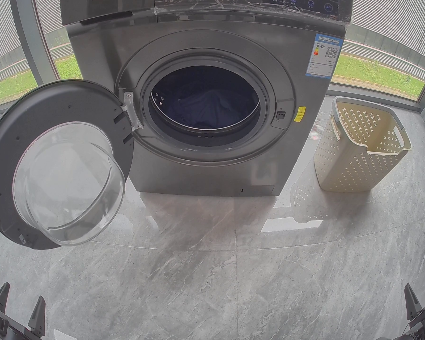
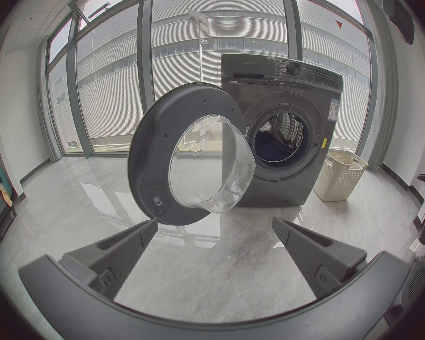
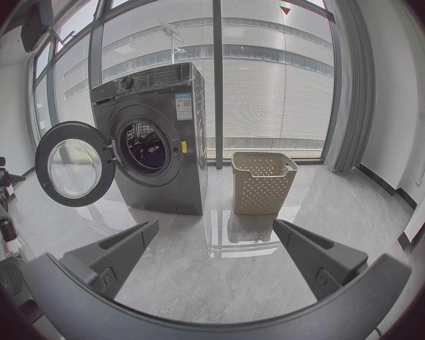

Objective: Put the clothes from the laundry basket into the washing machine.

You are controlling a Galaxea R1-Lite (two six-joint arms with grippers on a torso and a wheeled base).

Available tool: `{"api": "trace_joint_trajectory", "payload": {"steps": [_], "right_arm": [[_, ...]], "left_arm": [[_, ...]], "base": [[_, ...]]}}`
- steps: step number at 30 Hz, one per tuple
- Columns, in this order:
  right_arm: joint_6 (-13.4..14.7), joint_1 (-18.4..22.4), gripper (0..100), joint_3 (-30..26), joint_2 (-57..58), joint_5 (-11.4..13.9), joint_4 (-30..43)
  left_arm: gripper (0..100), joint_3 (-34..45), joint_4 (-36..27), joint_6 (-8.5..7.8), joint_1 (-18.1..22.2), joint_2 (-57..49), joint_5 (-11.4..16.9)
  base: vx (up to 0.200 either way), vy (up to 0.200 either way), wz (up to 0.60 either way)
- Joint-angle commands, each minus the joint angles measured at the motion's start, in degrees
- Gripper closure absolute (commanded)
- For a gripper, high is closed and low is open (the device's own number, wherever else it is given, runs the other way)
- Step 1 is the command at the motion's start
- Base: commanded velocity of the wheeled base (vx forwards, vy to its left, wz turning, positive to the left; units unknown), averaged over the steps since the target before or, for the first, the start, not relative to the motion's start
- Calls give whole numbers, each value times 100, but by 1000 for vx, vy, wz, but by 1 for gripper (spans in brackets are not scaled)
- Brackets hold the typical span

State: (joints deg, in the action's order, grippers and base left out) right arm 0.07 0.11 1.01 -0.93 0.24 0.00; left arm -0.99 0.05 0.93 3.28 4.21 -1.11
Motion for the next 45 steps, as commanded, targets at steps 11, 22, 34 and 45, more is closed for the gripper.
{"api": "trace_joint_trajectory", "payload": {"steps": [11,22,34,45], "right_arm": [[-7,-2,0,-92,93,11,9],[-16,7,0,-92,93,20,9],[-16,-2,0,-92,93,20,9],[-16,-2,0,-92,93,20,9]], "left_arm": [[0,99,4,39,6,63,5],[0,99,13,57,-3,63,23],[0,99,13,48,-3,63,49],[0,99,13,30,6,63,41]], "base": [[0,73,0],[0,200,0],[-100,0,0],[0,91,0]]}}
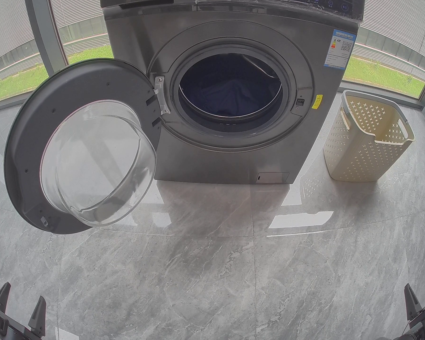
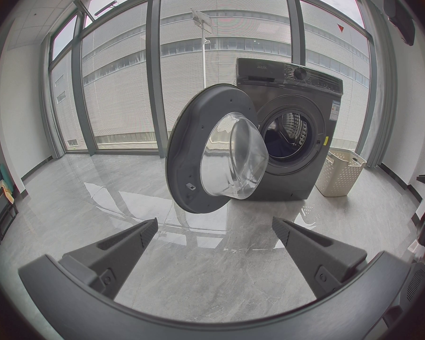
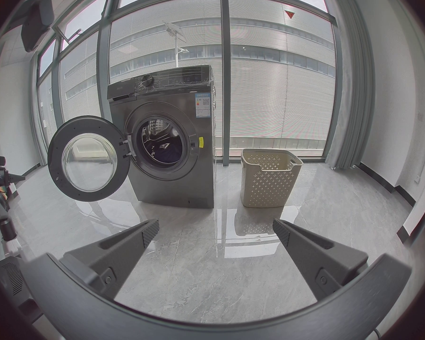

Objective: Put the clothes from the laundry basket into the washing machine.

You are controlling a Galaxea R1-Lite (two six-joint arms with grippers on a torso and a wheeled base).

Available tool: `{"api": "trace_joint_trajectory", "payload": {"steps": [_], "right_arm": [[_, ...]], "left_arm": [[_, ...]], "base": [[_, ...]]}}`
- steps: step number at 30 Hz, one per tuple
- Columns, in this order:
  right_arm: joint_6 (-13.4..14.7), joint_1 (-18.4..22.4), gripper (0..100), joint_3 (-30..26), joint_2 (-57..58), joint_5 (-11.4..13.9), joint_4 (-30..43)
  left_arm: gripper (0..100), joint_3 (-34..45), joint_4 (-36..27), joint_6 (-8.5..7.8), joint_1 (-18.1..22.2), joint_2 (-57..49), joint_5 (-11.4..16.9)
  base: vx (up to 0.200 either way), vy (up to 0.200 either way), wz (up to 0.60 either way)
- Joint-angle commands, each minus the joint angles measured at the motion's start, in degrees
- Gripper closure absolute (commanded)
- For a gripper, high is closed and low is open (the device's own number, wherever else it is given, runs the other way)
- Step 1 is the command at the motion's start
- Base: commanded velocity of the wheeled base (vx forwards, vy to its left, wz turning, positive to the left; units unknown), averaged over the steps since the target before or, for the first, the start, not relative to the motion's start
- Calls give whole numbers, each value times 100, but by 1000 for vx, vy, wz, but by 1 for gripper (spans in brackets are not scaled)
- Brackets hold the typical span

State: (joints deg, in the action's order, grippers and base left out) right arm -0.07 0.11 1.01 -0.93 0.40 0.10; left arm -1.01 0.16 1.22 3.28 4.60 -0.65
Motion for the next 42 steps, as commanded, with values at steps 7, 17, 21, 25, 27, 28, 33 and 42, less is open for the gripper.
{"api": "trace_joint_trajectory", "payload": {"steps": [7,17,21,25,27,28,33,42], "right_arm": [[-1,7,0,-92,93,4,-1],[-1,-2,0,-92,93,4,-1],[-1,-2,0,-92,93,4,-1],[-1,-2,0,-92,93,4,-1],[-1,-2,0,-92,93,4,-1],[-1,-2,0,-92,93,4,-1],[-1,-2,0,-92,93,4,-1],[-1,-2,0,-92,93,4,-1]], "left_arm": [[0,101,2,1,-3,24,-6],[0,101,2,45,6,24,12],[0,101,2,71,6,24,-14],[0,101,19,10,32,15,-41],[0,-4,178,71,32,15,-50],[0,-286,292,63,59,50,3],[0,-1999,125,98,-73,1465,363],[0,-2703,1628,19,-205,4216,1014]], "base": [[0,200,0],[0,180,0],[0,0,0],[0,0,0],[0,0,0],[0,0,0],[0,0,0],[0,0,0]]}}
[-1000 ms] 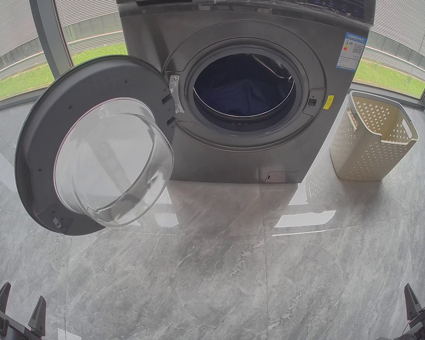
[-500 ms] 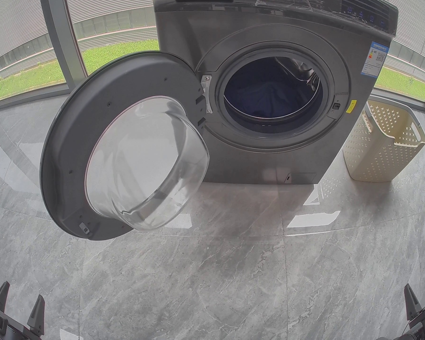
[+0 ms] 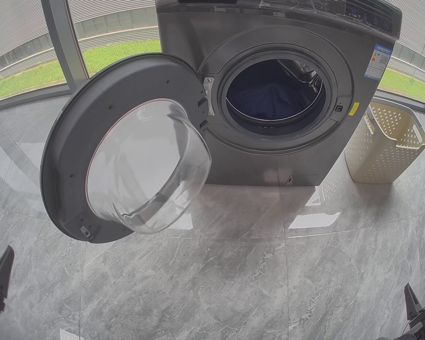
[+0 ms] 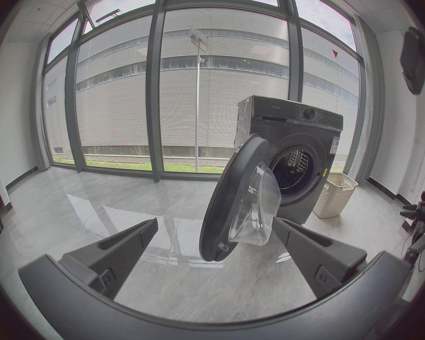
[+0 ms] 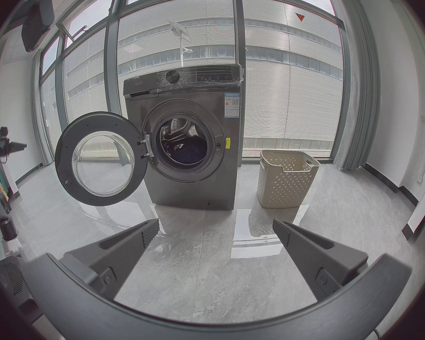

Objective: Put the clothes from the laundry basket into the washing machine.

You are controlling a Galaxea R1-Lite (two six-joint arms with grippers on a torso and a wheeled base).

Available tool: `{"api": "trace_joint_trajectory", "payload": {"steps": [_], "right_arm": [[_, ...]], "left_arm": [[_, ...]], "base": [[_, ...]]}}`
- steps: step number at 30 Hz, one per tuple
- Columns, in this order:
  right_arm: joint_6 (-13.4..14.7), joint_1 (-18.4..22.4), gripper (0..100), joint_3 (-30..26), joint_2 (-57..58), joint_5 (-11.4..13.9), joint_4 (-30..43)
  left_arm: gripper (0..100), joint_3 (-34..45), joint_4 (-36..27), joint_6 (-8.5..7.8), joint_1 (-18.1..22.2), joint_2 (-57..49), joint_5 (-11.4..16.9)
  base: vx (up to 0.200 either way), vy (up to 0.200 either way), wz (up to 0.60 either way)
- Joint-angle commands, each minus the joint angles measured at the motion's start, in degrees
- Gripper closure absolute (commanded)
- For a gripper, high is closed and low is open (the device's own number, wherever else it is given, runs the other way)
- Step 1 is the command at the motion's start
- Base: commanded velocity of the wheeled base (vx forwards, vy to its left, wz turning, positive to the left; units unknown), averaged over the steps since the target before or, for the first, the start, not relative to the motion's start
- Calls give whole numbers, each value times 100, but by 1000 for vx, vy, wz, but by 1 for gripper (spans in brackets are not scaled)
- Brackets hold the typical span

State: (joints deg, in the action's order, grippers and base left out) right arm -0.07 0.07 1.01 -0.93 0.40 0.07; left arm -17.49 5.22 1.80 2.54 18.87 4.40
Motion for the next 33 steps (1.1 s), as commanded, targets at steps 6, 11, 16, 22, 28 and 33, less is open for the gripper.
{"api": "trace_joint_trajectory", "payload": {"steps": [6,11,16,22,28,33], "right_arm": [[-1,10,0,-92,93,4,1],[-1,10,0,-92,93,4,1],[-1,10,0,-92,93,4,1],[-1,10,0,-92,93,4,1],[-1,10,0,-92,93,4,10],[-1,10,0,-92,93,13,19]], "left_arm": [[0,-1476,1552,-13,-122,3799,1001],[0,-1740,1605,31,-113,4230,1283],[0,-1881,1737,-22,-104,4617,1388],[0,-1837,1983,-5,-254,4757,1836],[0,-1494,2001,48,-1071,4678,1986],[0,-1318,1974,637,-2187,4177,1942]], "base": [[0,0,0],[0,0,0],[0,0,0],[0,0,0],[0,0,0],[0,0,0]]}}
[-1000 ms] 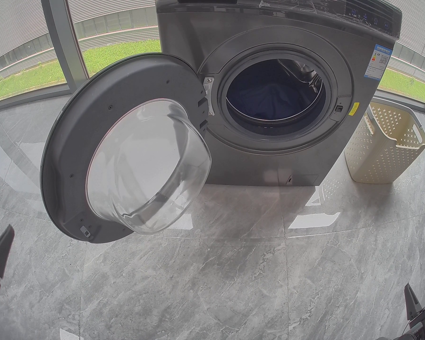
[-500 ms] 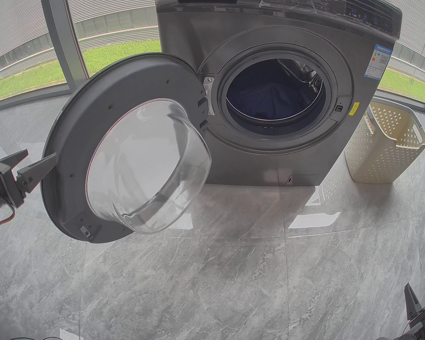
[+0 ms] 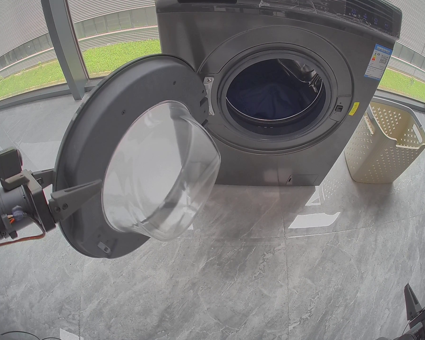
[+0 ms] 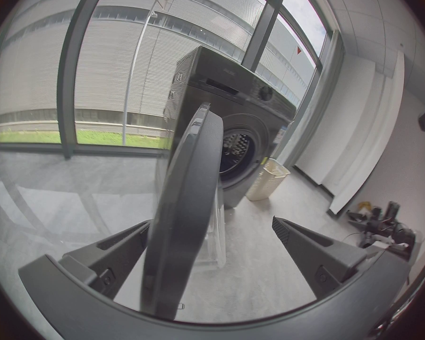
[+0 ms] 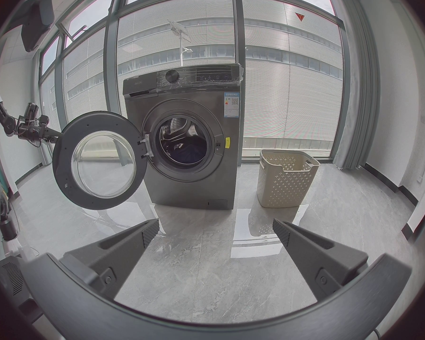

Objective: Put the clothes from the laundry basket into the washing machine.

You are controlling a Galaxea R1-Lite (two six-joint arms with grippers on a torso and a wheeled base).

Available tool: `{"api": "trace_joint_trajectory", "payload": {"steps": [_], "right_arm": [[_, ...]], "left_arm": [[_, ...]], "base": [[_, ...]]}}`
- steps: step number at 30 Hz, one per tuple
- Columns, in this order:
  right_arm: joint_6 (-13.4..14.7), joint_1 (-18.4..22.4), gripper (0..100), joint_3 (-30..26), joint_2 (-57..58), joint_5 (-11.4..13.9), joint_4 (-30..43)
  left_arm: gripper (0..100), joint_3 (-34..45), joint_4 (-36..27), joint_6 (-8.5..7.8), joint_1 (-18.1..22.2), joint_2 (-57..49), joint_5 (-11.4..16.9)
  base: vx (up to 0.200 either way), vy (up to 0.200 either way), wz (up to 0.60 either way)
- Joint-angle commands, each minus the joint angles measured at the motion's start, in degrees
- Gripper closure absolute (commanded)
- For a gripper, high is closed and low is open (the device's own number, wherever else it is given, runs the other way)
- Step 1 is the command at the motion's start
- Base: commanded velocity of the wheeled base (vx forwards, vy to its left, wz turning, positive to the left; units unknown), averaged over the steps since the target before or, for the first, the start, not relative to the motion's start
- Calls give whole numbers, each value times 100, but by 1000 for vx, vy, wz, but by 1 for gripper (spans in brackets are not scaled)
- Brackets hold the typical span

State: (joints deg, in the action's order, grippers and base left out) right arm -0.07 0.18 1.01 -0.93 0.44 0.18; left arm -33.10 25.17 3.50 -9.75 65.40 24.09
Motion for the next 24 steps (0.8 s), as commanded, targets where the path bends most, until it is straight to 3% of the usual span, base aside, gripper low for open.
{"api": "trace_joint_trajectory", "payload": {"steps": [1,7,15,19,24], "right_arm": [[-1,-9,0,-92,93,9,-1],[-10,-9,0,-84,93,9,17],[-10,-9,0,-84,93,18,17],[-10,-9,0,-84,93,35,8],[-10,-9,0,-84,93,35,17]], "left_arm": [[0,286,-21,564,-1125,-546,-62],[0,409,14,564,-1196,-572,-414],[0,269,93,591,-827,-555,-431],[0,234,172,564,-202,-405,-440],[0,269,207,582,246,-370,-379]], "base": [[0,0,0],[0,0,0],[0,0,0],[0,0,0],[0,0,0]]}}
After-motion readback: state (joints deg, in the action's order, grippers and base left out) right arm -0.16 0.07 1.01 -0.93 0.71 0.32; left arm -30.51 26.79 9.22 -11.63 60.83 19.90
